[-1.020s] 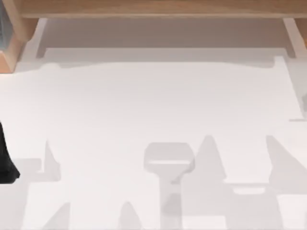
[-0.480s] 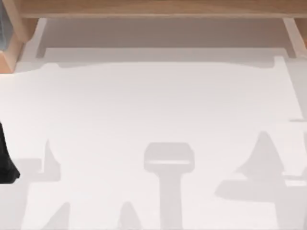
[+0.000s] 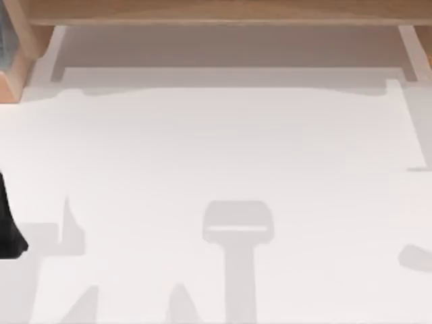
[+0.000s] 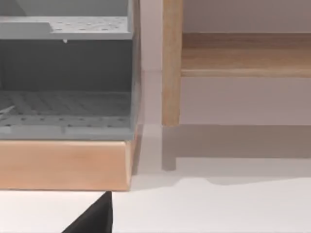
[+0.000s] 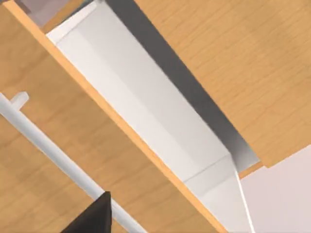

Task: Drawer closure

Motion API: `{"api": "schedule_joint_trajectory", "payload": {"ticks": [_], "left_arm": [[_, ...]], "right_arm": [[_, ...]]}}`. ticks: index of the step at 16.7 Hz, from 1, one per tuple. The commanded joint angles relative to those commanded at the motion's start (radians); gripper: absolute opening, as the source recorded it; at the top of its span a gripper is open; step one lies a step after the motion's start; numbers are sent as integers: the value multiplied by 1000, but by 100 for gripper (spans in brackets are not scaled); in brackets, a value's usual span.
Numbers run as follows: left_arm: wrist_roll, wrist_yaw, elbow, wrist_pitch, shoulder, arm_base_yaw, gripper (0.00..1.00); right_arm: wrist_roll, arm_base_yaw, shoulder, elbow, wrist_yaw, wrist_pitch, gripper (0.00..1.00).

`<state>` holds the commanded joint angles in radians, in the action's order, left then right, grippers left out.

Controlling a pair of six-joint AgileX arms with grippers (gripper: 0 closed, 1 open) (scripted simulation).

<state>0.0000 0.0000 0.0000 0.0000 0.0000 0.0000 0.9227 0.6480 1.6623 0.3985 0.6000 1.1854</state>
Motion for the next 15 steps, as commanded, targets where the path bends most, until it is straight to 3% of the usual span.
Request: {"api": "schedule_joint_trajectory", "payload": {"ticks": [8, 11, 15], "left_arm": [[0, 0, 0, 0, 0, 0, 100], [0, 0, 0, 0, 0, 0, 100], [0, 0, 0, 0, 0, 0, 100]], "right_arm": [[539, 85, 318, 27, 99, 368, 100], [622, 98, 369, 35, 113, 424, 100], [629, 100, 373, 36, 114, 429, 100]]}}
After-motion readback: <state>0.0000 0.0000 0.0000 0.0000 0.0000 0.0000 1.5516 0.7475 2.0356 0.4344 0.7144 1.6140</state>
